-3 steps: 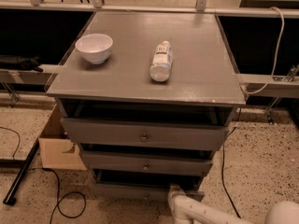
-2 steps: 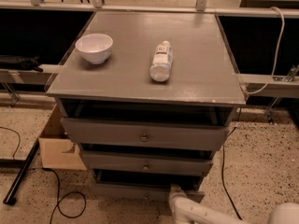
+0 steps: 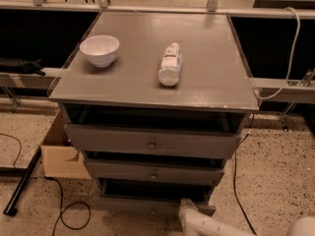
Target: Open bottom drawer
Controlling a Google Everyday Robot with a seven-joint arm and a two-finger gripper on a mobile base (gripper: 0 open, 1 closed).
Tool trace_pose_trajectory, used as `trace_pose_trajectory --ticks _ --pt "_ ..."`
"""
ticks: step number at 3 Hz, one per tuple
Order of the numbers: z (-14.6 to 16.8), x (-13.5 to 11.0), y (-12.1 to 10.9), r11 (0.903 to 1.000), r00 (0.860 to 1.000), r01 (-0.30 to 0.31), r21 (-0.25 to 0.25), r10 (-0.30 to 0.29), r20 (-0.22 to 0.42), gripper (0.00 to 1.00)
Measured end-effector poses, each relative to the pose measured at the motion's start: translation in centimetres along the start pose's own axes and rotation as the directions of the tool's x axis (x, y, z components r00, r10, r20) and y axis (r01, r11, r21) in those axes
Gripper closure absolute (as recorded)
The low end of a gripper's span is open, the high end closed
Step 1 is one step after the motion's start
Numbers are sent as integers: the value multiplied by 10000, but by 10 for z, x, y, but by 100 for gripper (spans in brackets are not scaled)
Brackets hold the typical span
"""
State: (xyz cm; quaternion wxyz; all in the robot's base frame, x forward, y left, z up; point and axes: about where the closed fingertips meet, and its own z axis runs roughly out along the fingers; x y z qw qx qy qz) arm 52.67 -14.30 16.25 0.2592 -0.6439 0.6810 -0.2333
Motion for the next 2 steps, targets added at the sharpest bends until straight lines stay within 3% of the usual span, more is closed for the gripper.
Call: trace_pose_trajectory --ticks 2 --pt "-6 0 7 10000 10000 -45 -59 45 33 100"
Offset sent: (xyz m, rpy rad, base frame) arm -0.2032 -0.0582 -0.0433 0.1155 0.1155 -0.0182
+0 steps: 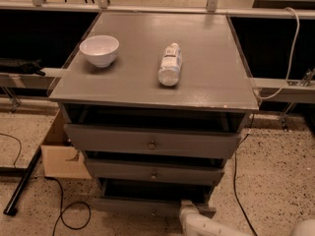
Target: Open bottom drawer
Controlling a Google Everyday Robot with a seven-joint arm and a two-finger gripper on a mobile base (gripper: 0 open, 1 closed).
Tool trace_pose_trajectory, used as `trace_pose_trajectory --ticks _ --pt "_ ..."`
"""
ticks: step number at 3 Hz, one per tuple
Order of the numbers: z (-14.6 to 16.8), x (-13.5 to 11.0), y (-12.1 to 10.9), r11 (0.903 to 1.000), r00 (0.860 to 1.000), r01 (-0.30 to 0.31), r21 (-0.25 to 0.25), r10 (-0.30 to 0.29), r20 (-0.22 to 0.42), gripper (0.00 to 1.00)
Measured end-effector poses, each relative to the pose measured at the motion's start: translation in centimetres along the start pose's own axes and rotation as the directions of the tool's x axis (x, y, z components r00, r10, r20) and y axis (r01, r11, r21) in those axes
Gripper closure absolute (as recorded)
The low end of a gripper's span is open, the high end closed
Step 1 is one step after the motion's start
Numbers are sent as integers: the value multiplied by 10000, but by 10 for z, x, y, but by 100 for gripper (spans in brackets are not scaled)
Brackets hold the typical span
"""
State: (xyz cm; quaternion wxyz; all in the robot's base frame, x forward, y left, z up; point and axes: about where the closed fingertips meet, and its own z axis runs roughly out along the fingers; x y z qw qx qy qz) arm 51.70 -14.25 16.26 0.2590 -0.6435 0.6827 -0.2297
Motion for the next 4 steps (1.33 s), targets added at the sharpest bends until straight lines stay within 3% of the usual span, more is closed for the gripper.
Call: trace_pose_trajectory --ticks 1,4 --pt "0 -1 0 10000 10000 0 0 0 0 95" --pt "0 -1 0 10000 10000 0 0 0 0 25"
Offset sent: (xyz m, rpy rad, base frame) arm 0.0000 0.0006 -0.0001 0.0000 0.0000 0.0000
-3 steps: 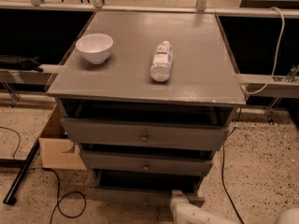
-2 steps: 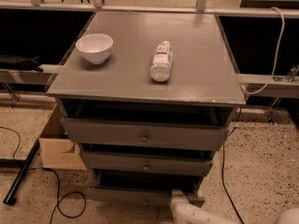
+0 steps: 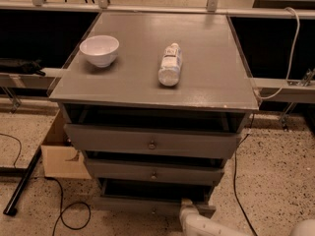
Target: Open bottom drawer
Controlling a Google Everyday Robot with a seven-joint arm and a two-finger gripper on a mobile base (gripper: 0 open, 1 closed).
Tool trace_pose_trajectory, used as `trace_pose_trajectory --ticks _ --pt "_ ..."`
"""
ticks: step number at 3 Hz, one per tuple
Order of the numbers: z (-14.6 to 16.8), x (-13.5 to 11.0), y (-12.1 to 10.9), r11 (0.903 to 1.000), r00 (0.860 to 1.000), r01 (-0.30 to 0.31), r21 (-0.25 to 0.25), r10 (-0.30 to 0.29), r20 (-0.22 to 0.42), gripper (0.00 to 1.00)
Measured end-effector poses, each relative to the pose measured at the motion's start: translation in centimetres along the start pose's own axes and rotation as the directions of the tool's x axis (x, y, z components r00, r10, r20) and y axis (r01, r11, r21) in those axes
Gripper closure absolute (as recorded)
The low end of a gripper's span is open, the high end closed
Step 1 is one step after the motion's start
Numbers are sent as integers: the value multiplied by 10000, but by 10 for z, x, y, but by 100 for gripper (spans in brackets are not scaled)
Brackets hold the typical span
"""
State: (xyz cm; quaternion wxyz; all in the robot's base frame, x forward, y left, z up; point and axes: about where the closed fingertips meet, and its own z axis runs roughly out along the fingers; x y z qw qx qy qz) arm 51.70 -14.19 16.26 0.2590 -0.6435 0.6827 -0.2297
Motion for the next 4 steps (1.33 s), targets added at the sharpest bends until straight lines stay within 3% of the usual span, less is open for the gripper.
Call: trace_pose_trajectory --ticks 1,2,3,4 --pt "0 0 0 10000 10000 0 0 0 0 2" --pt "0 0 0 10000 10000 31 -8 -31 -39 100" --pt "0 0 1 10000 10000 50 -17 -50 -66 100" --pt "-4 8 16 9997 9998 65 -222 -70 -211 100"
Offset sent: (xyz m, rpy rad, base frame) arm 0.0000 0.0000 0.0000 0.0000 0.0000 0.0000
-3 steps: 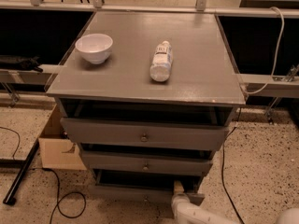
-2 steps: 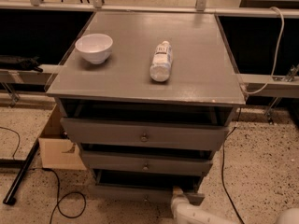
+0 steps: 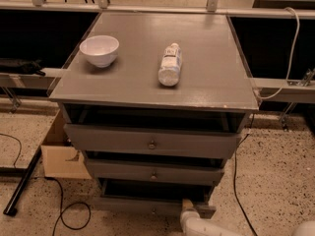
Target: Open bottom drawer
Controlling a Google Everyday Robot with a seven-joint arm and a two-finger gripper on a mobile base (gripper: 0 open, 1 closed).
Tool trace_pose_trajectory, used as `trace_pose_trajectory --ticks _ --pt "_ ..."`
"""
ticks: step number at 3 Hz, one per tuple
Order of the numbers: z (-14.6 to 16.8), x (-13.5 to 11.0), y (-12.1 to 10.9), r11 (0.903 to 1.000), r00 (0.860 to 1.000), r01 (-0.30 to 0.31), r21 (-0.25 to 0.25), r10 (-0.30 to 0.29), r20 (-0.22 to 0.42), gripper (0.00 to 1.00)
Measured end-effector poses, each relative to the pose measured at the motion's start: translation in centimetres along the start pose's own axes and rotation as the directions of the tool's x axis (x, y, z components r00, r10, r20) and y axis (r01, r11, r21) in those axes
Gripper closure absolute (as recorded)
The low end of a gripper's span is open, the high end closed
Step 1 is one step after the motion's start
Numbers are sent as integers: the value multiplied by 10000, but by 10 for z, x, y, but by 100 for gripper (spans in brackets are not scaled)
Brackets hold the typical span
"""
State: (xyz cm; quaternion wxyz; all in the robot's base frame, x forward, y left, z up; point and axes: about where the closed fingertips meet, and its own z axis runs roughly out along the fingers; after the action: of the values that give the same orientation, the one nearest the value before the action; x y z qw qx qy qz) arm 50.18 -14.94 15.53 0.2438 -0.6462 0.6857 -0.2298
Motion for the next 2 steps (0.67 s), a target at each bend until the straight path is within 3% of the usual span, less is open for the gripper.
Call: trace_pose_trajectory --ticks 1,2 --pt "-6 9 28 9993 9999 -167 -325 166 -41 100" --pt "-6 8 29 9994 9999 -128 -330 126 -64 100"
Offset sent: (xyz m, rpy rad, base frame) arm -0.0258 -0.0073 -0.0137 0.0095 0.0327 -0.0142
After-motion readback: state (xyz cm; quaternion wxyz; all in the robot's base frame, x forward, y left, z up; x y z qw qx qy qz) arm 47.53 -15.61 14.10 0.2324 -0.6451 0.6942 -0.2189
